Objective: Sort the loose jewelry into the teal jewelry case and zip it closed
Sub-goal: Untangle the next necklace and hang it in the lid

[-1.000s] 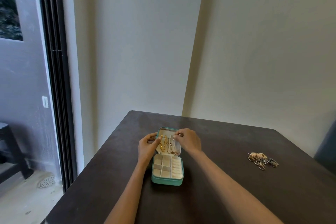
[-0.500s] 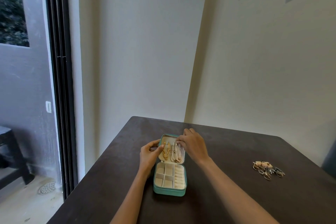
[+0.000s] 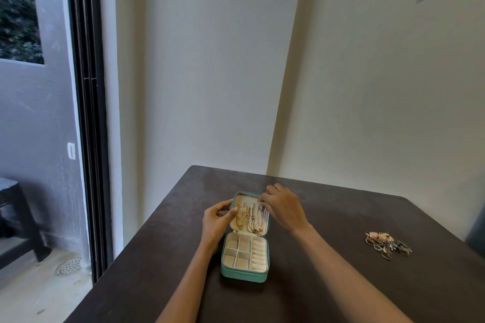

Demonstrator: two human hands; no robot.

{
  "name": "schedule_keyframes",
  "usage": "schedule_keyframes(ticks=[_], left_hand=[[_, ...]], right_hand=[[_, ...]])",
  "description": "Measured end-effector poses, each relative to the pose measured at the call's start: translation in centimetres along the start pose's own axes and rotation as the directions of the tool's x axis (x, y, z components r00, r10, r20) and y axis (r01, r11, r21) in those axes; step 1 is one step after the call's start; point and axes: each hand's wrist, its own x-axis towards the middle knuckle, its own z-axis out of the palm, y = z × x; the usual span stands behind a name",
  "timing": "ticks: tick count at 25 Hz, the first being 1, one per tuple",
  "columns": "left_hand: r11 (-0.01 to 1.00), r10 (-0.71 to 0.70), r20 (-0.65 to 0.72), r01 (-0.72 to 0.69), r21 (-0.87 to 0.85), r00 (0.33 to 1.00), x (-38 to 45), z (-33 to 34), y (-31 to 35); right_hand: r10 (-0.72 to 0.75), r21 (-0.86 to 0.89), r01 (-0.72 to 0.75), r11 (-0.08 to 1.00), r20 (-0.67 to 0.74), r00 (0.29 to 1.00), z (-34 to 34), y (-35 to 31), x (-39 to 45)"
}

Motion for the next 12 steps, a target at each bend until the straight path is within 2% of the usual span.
schedule_keyframes(ticks=[5, 9, 12], left_hand=[[1.0, 0.002, -0.004, -0.002, -0.004, 1.0, -0.1, 0.0, -0.1], [1.0, 0.006, -0.003, -0.006, -0.002, 1.0, 0.1, -0.2, -0.2], [1.0, 0.014, 0.003, -0.014, -0.005, 1.0, 0.0, -0.2, -0.1]], right_hand=[[0.038, 0.036, -0.038, 0.999, -0.003, 0.999, 0.4, 0.1, 0.3], [0.009, 0.072, -0.009, 0.997, 0.001, 1.0, 0.6, 0.3, 0.2], [0.063, 0.178, -0.05, 0.983, -0.071, 0.995, 0.8, 0.0, -1.1]])
